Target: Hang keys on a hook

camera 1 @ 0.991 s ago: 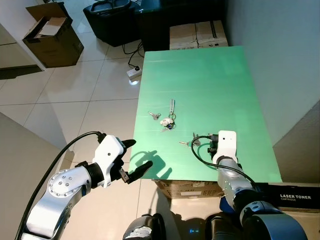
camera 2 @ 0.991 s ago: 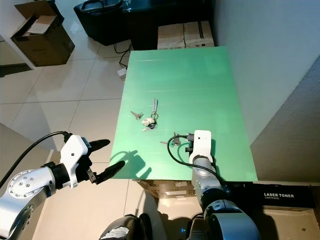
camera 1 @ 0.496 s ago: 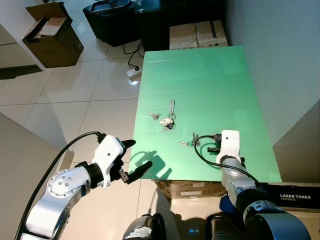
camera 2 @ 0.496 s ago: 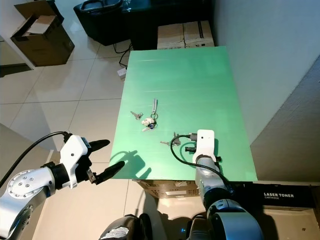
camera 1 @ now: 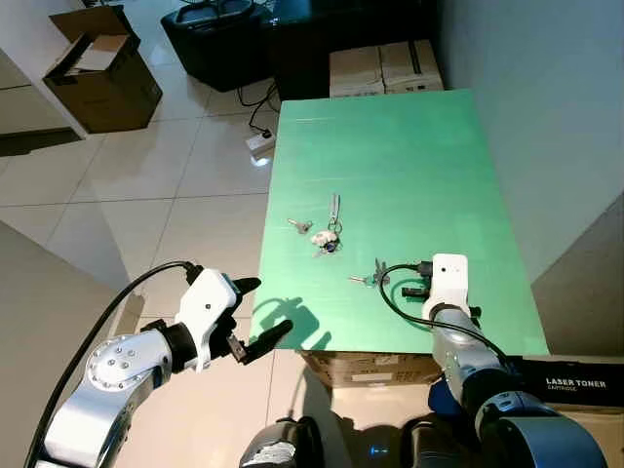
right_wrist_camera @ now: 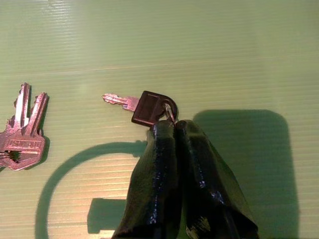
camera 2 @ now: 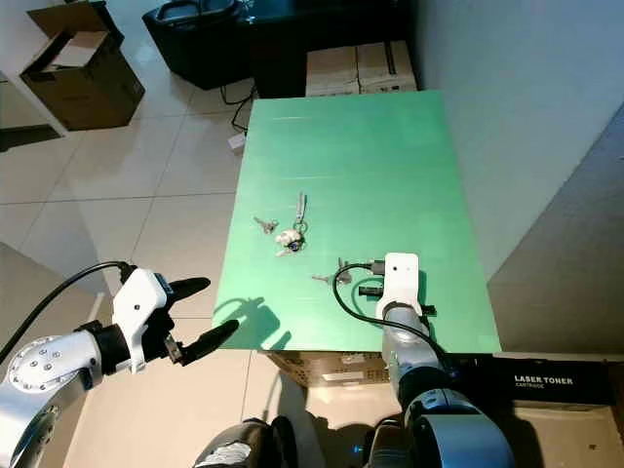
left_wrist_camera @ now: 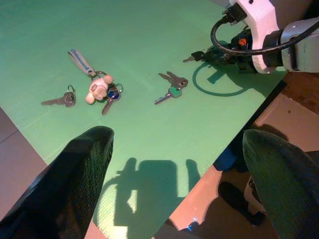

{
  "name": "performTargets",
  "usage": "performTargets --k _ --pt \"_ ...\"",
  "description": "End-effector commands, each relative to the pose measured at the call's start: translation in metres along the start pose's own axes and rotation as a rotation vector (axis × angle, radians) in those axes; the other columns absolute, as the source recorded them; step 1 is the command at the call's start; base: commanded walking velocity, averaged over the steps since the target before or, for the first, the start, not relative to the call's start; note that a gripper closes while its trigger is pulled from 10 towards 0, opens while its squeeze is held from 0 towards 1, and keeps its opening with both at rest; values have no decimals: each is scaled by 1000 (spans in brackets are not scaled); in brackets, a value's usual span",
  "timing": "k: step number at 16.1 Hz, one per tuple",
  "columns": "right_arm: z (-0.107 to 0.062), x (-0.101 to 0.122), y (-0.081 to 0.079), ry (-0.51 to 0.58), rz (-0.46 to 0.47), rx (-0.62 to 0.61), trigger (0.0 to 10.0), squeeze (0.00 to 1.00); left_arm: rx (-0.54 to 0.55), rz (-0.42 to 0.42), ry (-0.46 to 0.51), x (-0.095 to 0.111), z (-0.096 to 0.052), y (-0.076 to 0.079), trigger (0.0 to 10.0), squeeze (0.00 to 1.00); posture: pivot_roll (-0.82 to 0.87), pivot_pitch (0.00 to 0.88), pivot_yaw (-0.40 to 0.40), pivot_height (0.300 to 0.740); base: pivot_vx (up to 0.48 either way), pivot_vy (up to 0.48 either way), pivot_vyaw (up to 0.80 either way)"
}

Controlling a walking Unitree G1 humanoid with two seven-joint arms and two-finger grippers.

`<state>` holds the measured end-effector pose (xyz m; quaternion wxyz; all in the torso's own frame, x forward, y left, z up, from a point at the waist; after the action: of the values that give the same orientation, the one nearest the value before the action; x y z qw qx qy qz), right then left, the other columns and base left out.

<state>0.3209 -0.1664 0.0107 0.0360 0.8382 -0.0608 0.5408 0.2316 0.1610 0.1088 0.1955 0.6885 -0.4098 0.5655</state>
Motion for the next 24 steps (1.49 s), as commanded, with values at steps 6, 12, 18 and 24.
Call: performTargets --k 6,12,18,24 --pt "-7 -13 -3 27 -89 -27 0 0 7 18 -3 2 -1 -3 10000 0 91 167 217 740 0 0 0" --pt "-19 -20 -2 131 -218 -63 0 0 4 13 8 3 3 -1 10000 0 79 174 217 740 0 0 0" --pt "-24 -12 -1 256 -306 -105 0 0 22 12 16 1 3 0 10000 0 63 151 209 740 0 0 0" --pt "-23 -28 1 133 -260 -111 157 0 35 31 12 0 4 0 10000 0 64 150 215 740 0 0 0"
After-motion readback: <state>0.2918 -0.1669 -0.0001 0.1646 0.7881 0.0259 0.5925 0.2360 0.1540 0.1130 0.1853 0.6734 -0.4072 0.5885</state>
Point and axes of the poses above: a point about 5 cm out from each wrist's last joint towards the gripper, its own z axis pointing out of the wrist towards the gripper, its own x axis along the axis of the wrist's last joint, y = z × x, the point moved 1 cm from there along z, pointing out of the wrist towards the gripper, and after that the axes turned 6 degrees about z, right-handed, at the moved point
